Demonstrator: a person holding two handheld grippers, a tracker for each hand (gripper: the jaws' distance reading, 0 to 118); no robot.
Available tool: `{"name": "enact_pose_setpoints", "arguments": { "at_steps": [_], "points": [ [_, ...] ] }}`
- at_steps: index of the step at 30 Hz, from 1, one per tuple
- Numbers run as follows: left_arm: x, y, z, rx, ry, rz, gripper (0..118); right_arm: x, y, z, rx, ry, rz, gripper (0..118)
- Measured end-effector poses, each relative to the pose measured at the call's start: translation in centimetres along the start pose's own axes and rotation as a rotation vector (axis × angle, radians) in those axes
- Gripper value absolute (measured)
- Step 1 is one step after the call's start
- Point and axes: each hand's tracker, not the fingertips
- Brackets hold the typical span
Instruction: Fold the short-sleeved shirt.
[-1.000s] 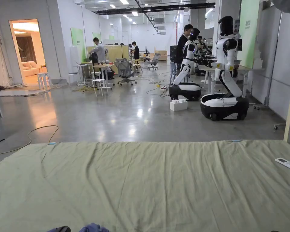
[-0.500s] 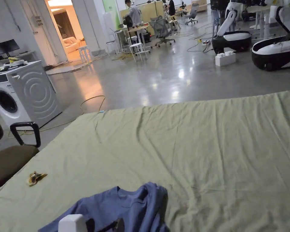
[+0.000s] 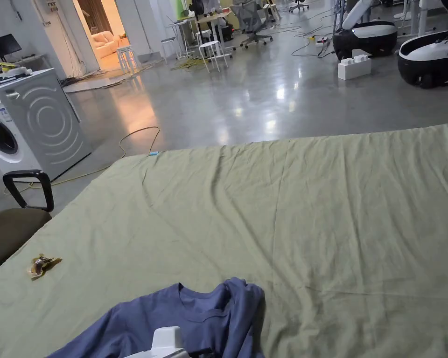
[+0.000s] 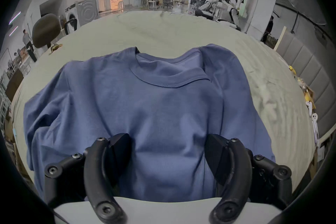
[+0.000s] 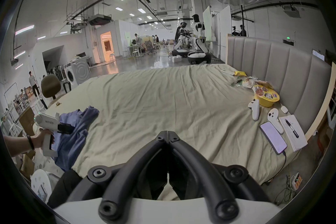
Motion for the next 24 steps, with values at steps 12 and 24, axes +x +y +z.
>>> {"name": "enact_pose_setpoints", "arguments": {
  "at_steps": [12, 24],
  "points": [
    [-1.0, 2.6, 1.9, -0.021, -0.06, 0.188, 4, 0.6, -2.1, 2.2, -0.028, 0.023, 0.045, 1],
    [9.5, 17.8, 14.7, 0.399, -0.378, 0.028, 4, 3.0, -2.2, 5.3, 0.056, 0.015, -0.065, 1]
  ]
}}
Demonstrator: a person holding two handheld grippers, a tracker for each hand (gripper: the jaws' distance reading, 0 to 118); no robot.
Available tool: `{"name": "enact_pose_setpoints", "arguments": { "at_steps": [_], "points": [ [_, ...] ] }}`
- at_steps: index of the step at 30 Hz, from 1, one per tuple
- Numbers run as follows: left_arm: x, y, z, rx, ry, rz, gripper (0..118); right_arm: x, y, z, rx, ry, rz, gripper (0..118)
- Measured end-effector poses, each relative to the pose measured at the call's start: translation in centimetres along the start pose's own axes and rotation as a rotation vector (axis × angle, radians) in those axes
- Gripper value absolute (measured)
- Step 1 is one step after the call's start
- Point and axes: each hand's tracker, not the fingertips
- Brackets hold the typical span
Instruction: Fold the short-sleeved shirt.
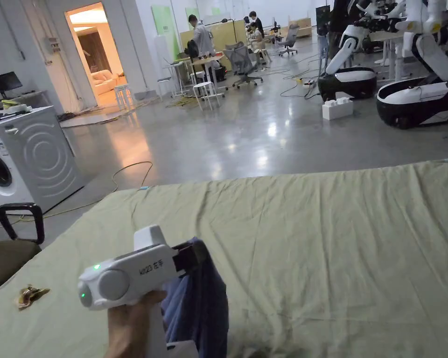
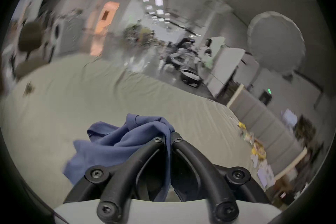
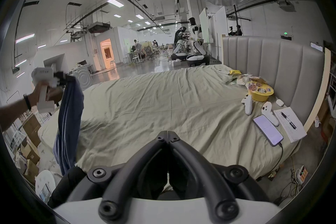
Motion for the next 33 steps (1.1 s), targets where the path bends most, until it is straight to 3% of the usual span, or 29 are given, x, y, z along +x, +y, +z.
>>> {"name": "enact_pose_setpoints", "arguments": {
  "at_steps": [4, 9, 15, 18, 19, 20, 22, 23, 26, 33],
  "points": [
    [10.4, -0.8, -4.3, -0.088, -0.156, -0.205, 4, 1.3, -0.8, 0.9, -0.001, -0.037, -0.046, 1],
    [21.6, -12.3, -9.9, -0.313, -0.404, -0.229, 4, 3.1, -1.9, 2.3, -0.01, -0.094, -0.101, 1],
    [31.6, -28.2, -8.7, -0.543, -0.643, -0.285, 4, 5.5, -3.3, 5.1, -0.038, -0.16, -0.077, 1],
    [35.0, -31.9, -6.9, -0.63, -0.797, -0.326, 5, 6.3, -4.0, 5.9, -0.06, -0.196, -0.075, 1],
    [36.2, -32.9, -6.0, -0.64, -0.799, -0.373, 8, 6.6, -4.3, 6.0, -0.064, -0.202, -0.088, 1],
    [36.7, -33.6, -5.6, -0.634, -0.767, -0.405, 19, 6.8, -4.4, 6.0, -0.067, -0.205, -0.106, 1],
    [36.2, -33.7, -5.6, -0.614, -0.744, -0.394, 62, 6.8, -4.4, 5.9, -0.065, -0.202, -0.135, 1],
    [35.6, -33.3, -5.3, -0.603, -0.731, -0.359, 75, 6.6, -4.3, 5.9, -0.059, -0.199, -0.144, 1],
    [31.9, -29.0, -3.5, -0.517, -0.688, -0.224, 77, 5.8, -3.9, 5.6, -0.035, -0.159, -0.139, 1],
    [19.7, -16.7, 9.8, -0.012, -0.364, -0.172, 77, 2.1, -1.0, 4.4, 0.051, -0.049, -0.042, 1]
  ]
}}
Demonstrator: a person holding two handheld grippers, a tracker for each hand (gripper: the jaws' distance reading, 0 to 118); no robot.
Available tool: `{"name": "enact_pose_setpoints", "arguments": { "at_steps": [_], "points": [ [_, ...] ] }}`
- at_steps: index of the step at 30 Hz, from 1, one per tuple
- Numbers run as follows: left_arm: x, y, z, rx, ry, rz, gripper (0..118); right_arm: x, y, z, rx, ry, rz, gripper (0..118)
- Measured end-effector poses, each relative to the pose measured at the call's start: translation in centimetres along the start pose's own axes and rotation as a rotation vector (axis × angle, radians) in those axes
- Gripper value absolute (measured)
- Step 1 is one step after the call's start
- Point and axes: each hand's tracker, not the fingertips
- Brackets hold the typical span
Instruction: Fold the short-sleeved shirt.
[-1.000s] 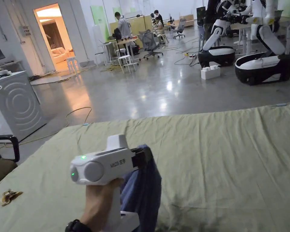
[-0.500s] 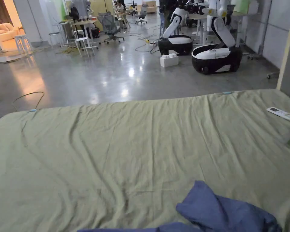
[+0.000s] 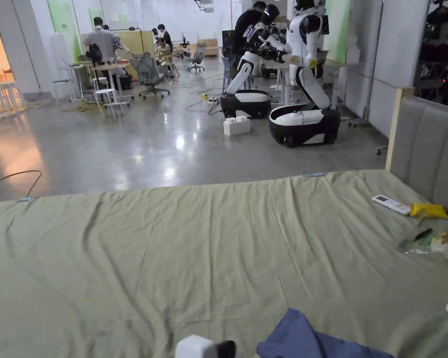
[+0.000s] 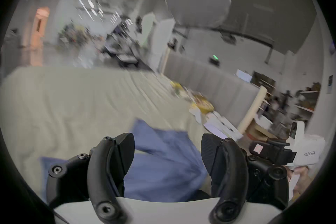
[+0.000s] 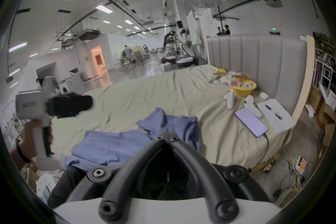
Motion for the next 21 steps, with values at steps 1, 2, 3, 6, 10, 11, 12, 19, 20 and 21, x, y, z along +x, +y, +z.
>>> {"name": "enact_pose_setpoints", "arguments": {
  "at_steps": [1, 2, 3, 6, 10, 11, 12, 19, 20, 21],
  "points": [
    [-0.7, 0.9, 2.8, 0.054, 0.085, -0.026, 77, -0.5, 0.5, -0.1, 0.02, 0.012, 0.012, 1],
    [-0.8, 1.4, 4.9, 0.103, 0.159, -0.056, 77, -1.0, 0.9, -0.1, 0.04, 0.027, 0.023, 1],
    [-1.1, 1.9, 7.5, 0.14, 0.244, -0.098, 77, -1.6, 1.5, -0.1, 0.064, 0.046, 0.035, 1],
    [-0.9, 2.5, 12.8, 0.185, 0.423, -0.217, 76, -3.2, 3.0, -0.1, 0.128, 0.086, 0.079, 1],
    [0.5, 2.1, 17.9, 0.201, 0.595, -0.332, 52, -5.0, 4.6, 0.3, 0.205, 0.119, 0.124, 1],
    [0.8, 2.1, 19.0, 0.209, 0.586, -0.345, 37, -5.5, 5.1, 0.5, 0.24, 0.114, 0.142, 1],
    [1.1, 2.0, 19.8, 0.207, 0.579, -0.35, 12, -5.8, 5.3, 0.7, 0.239, 0.119, 0.142, 1],
    [1.6, 2.0, 23.3, 0.271, 0.624, -0.296, 0, -6.4, 5.7, 1.8, 0.287, 0.119, 0.206, 1],
    [1.5, 1.9, 23.4, 0.282, 0.617, -0.275, 0, -6.2, 5.6, 1.6, 0.266, 0.121, 0.192, 1],
    [1.6, 1.9, 23.3, 0.289, 0.618, -0.257, 0, -6.2, 5.4, 1.4, 0.243, 0.115, 0.174, 1]
  ]
}}
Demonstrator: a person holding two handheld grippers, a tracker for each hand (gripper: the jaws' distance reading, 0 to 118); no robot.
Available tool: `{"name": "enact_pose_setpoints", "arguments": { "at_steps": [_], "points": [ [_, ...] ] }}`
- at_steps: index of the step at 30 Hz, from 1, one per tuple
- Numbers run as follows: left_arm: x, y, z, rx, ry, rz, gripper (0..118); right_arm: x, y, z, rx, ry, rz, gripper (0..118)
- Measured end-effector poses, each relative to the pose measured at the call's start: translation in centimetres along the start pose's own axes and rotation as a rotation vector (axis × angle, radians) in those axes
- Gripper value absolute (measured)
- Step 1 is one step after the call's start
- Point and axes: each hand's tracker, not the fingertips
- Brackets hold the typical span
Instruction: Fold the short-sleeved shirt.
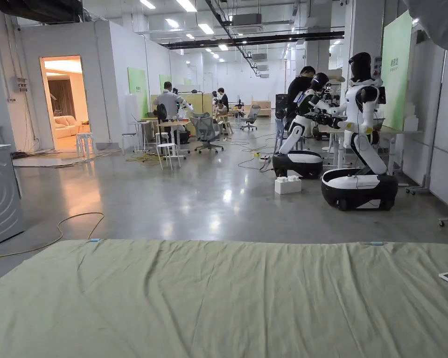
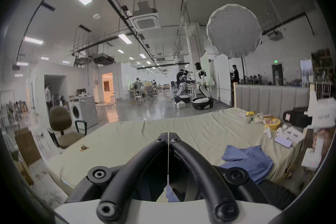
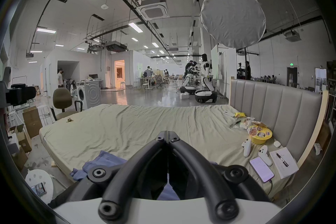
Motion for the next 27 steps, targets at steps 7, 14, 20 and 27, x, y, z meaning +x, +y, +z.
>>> {"name": "enact_pose_setpoints", "arguments": {
  "at_steps": [7, 14, 20, 27],
  "points": [
    [0.4, -0.2, -1.3, -0.019, -0.04, 0.009, 0, 0.2, 0.0, 0.0, 0.004, -0.004, -0.03, 1],
    [0.0, -2.0, -5.4, -0.183, -0.072, 0.042, 0, 0.2, -0.5, -0.4, -0.021, -0.006, -0.021, 1],
    [-0.8, -7.4, -13.2, -0.414, -0.145, 0.179, 18, 0.8, -2.8, -1.6, -0.122, -0.025, -0.04, 1],
    [-1.4, -18.5, -29.2, -0.753, -0.204, 0.356, 71, 2.0, -4.8, -2.8, -0.222, -0.047, -0.057, 1]
  ]
}}
